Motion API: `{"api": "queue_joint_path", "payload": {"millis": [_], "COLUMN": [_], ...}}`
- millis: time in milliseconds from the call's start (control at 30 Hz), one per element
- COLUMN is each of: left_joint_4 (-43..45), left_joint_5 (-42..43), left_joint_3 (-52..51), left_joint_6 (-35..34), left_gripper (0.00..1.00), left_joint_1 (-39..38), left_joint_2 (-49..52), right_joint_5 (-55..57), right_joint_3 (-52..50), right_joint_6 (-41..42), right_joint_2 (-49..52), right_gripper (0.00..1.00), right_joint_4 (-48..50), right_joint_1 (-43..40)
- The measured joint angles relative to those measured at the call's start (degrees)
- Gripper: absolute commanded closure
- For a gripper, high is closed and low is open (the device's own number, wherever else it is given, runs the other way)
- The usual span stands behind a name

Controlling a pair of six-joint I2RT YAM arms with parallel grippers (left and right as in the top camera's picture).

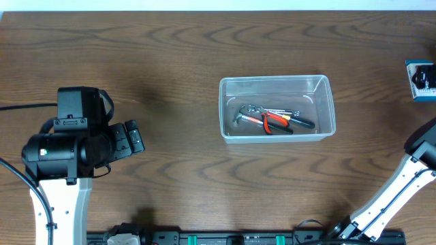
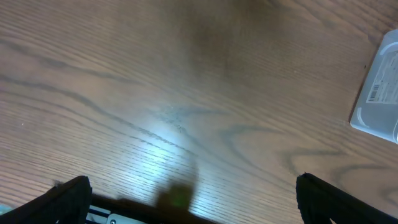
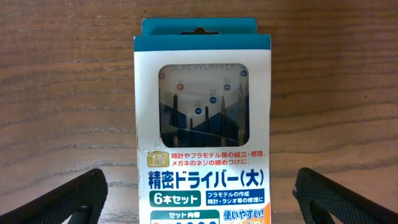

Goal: Pack container
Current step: 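Lower the right gripper and close it on the screwdriver set box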

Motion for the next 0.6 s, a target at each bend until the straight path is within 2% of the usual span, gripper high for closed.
{"api": "queue_joint_path", "payload": {"millis": [600], "left_joint_4": [0.57], "left_joint_5": [0.00], "left_joint_3": [0.00], "left_joint_6": [-0.02], "left_gripper": [0.02], "left_joint_1": [0.00], "left_joint_2": [0.00], "right_joint_5": [0.87], "right_joint_3": [-2.84], "right_joint_6": [-1.57], "right_joint_2": [0.33], "right_gripper": [0.01], "right_joint_4": [0.87], "right_joint_1": [0.00]}}
